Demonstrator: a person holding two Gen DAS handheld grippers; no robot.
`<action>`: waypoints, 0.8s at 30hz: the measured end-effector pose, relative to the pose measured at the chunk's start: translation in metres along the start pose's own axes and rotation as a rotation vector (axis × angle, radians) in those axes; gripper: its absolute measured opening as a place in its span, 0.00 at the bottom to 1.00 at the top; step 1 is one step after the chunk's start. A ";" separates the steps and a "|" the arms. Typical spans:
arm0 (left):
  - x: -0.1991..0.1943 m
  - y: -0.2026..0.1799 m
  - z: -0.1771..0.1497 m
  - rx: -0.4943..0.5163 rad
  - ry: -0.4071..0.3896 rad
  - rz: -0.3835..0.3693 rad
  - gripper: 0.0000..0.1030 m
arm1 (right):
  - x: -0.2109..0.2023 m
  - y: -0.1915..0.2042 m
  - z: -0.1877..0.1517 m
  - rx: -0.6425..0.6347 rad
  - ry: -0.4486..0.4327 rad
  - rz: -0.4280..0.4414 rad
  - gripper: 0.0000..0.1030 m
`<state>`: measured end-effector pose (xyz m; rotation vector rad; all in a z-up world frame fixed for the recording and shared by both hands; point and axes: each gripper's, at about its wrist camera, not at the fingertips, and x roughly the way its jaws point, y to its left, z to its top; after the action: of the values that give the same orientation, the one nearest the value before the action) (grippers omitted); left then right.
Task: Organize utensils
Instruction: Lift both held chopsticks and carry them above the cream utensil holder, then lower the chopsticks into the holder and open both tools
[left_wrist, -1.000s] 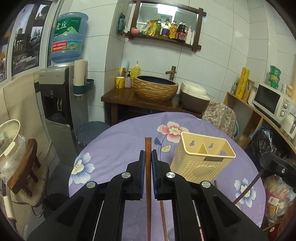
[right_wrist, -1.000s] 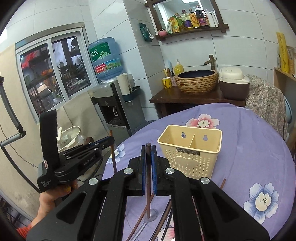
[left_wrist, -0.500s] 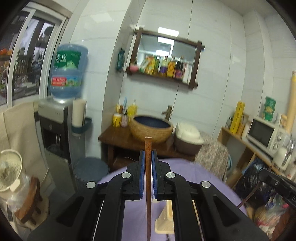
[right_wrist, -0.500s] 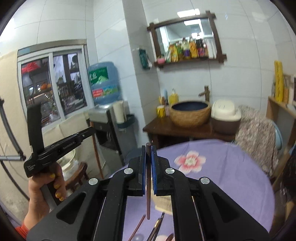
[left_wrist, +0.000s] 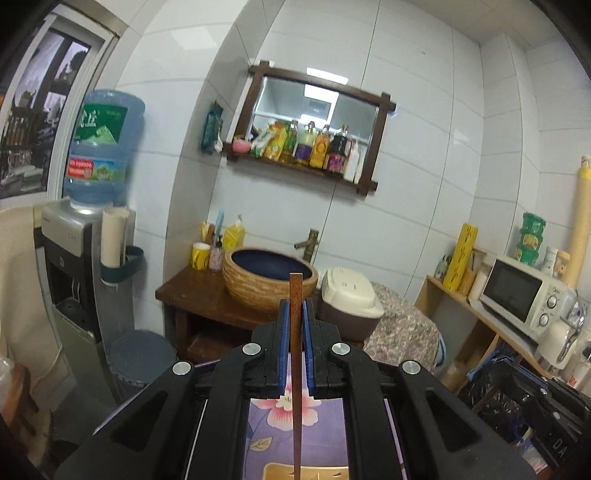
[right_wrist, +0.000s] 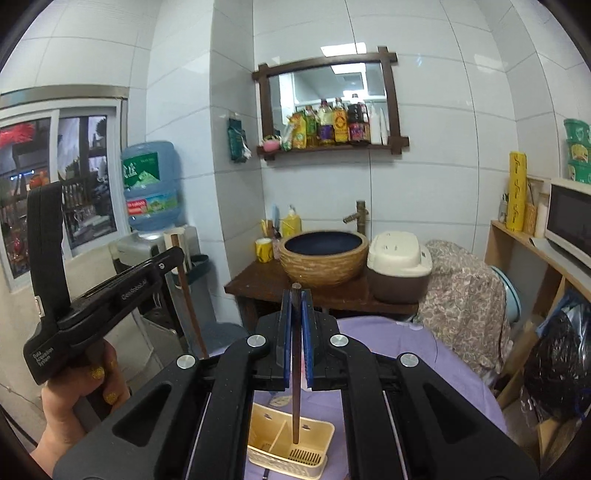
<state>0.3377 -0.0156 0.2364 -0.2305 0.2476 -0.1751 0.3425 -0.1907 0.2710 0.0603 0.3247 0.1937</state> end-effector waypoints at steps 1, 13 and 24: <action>0.006 0.001 -0.009 -0.004 0.009 0.002 0.08 | 0.008 -0.002 -0.008 0.003 0.018 -0.006 0.06; 0.033 0.009 -0.074 0.061 0.125 0.013 0.08 | 0.061 -0.016 -0.071 0.060 0.169 0.005 0.06; 0.054 0.018 -0.097 0.052 0.229 0.008 0.08 | 0.080 -0.026 -0.077 0.104 0.180 0.006 0.06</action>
<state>0.3665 -0.0286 0.1283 -0.1574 0.4707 -0.2005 0.3966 -0.1981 0.1709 0.1472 0.5139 0.1887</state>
